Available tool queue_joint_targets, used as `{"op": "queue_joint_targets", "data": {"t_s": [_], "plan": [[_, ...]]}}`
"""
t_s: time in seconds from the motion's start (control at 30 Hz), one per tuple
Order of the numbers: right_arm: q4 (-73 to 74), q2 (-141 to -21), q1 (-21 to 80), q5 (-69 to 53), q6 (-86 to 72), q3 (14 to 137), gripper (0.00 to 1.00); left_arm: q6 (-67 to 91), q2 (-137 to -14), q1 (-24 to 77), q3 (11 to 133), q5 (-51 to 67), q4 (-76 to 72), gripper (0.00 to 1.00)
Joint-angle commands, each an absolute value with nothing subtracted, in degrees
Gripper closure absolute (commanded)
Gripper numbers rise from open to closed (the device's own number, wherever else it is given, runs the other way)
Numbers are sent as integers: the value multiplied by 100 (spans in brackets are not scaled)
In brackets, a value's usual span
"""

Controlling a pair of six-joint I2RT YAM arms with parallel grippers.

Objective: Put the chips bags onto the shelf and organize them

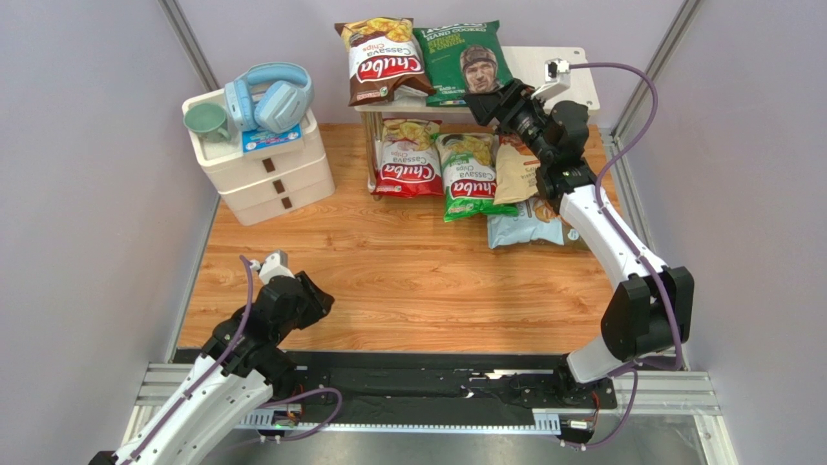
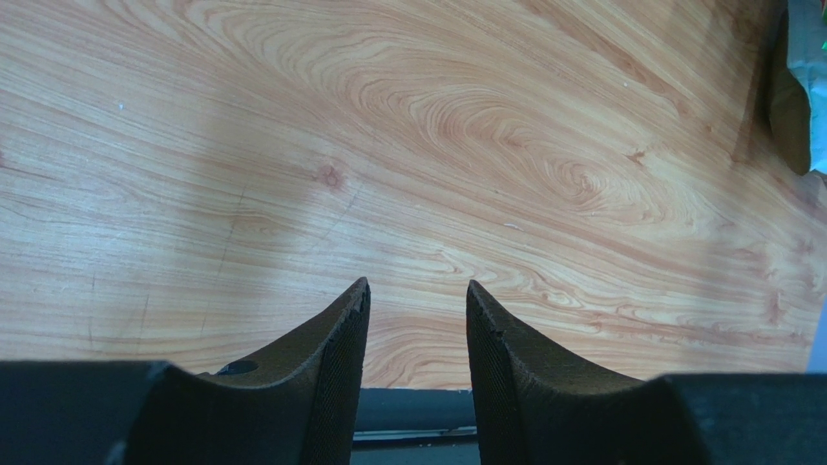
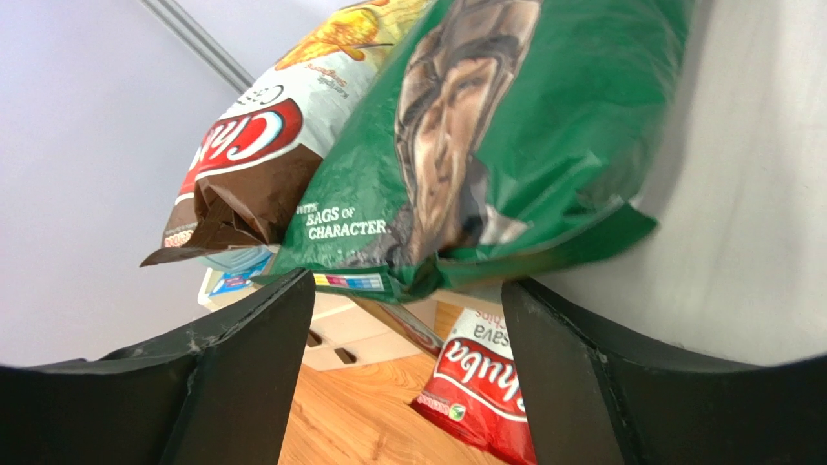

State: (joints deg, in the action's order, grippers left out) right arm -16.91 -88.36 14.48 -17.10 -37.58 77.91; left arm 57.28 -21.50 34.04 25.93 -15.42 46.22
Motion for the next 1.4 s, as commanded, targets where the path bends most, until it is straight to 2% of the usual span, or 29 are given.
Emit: {"op": "queue_joint_targets", "data": {"t_s": [0.0, 0.23, 0.33, 0.57, 0.73, 0.93, 1.03, 1.2, 1.37], "plan": [[-1003, -8333, 1415, -1232, -3349, 7655, 21, 5599, -2241, 3410, 2610, -1459, 4351, 53], [753, -7437, 1389, -634, -2743, 7699, 20, 5450, -2426, 3410, 2619, -1345, 4061, 53], [1414, -6673, 1380, -431, -2584, 7279, 20, 5116, -2715, 3410, 2619, -995, 3570, 51], [3065, -4933, 1371, 685, -2487, 6154, 19, 4474, -4779, 3428, 2874, 595, 1602, 46], [3374, -3799, 1327, 1449, -2566, 5424, 20, 4359, -6279, 3533, 3241, 1623, -402, 42], [3621, -3726, 1301, 1292, -2637, 5511, 20, 4806, -8374, 3857, 3972, 2354, -1607, 41], [3647, -3718, 1292, 1143, -2707, 5476, 20, 4878, -9209, 4165, 4192, 2277, -2222, 41], [3779, -3577, 1283, 792, -2821, 5326, 20, 5895, -10517, 4271, 4078, 2434, -4392, 40], [4051, -3410, 1283, 861, -2672, 5405, 20, 6091, -11100, 4351, 4508, 2330, -4650, 40]]}}
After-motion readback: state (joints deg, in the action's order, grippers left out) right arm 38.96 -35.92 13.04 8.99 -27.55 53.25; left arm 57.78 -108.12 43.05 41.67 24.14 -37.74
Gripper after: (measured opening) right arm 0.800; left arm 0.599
